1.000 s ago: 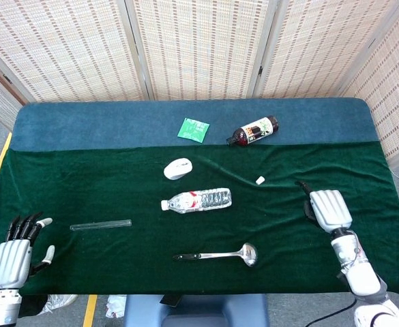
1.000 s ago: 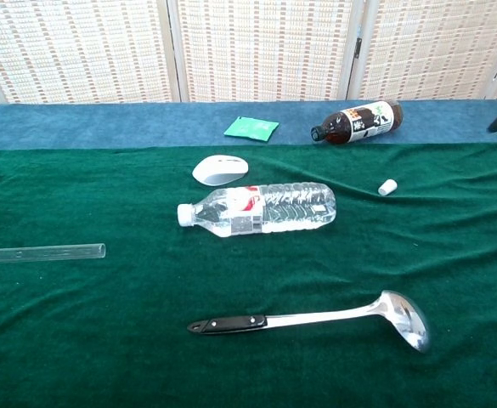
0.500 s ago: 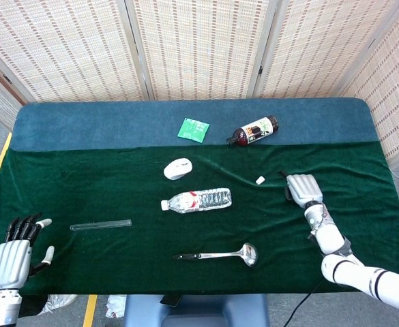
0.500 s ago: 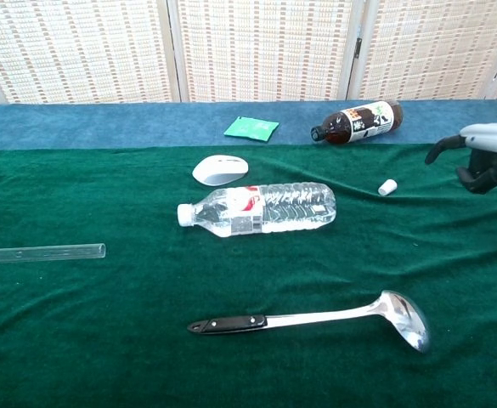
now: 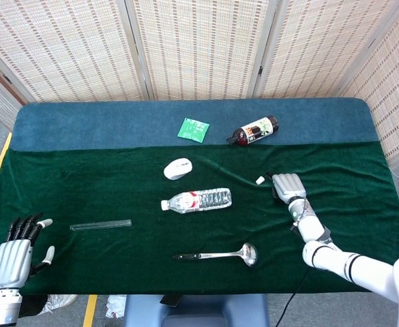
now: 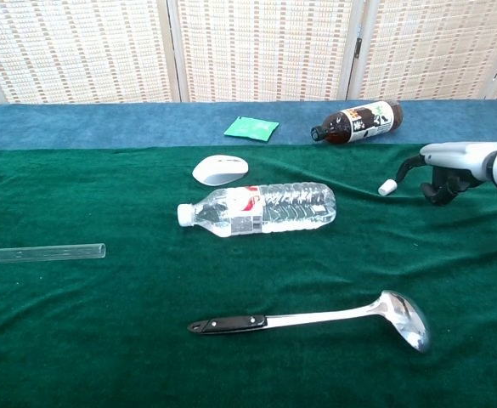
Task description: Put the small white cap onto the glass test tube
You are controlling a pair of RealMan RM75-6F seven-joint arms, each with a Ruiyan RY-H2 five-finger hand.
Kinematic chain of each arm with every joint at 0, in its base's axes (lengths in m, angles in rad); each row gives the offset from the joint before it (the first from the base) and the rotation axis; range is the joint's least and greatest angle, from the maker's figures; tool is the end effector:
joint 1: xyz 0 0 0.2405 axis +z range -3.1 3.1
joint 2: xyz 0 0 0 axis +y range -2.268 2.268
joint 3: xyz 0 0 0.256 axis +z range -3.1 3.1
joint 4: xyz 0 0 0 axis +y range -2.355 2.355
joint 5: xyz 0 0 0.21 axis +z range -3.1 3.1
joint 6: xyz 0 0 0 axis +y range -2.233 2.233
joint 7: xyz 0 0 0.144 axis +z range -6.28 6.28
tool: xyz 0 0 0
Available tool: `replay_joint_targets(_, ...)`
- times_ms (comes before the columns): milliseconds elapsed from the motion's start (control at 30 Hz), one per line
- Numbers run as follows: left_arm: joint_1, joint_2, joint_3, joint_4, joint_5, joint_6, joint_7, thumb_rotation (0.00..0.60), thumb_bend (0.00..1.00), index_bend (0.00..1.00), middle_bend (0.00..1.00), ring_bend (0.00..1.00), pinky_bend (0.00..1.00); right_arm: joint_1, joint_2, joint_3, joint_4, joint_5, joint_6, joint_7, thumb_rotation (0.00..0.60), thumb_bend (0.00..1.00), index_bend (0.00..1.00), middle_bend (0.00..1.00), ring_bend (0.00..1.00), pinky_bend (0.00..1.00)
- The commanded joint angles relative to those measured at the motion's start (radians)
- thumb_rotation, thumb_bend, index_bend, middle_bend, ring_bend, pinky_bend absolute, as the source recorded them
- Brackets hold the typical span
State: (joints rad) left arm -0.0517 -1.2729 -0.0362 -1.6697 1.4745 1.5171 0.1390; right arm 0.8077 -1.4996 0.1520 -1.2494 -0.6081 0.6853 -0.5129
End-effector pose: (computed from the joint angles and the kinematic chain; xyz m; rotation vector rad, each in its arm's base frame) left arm -0.2916 0.1662 0.1100 -1.3227 -0.9844 -0.9280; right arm -0.2407 -0.3878 0.0014 1.7138 -1.1662 0.4423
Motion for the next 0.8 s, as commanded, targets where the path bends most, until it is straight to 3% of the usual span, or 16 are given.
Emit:
replay_joint_targets(33,0.002,0.000,0.000,0.003,-0.003,0.001,-0.004,0.600,0.43,0.27,0.15,0.12,0.00,0.010,-0.005,-0.007,0.004,0.008,0.000,0.001,0.600,0.82,0.19,1.00,1.00,1.00)
replay_joint_targets(800,0.003,0.000,0.006,0.009,-0.003,-0.010,-0.012,0.600,0.43,0.27,0.15,0.11,0.00,0.047,0.046,-0.075,-0.185,-0.015,0.108,-0.049,0.600,0.82,0.19,1.00,1.00,1.00)
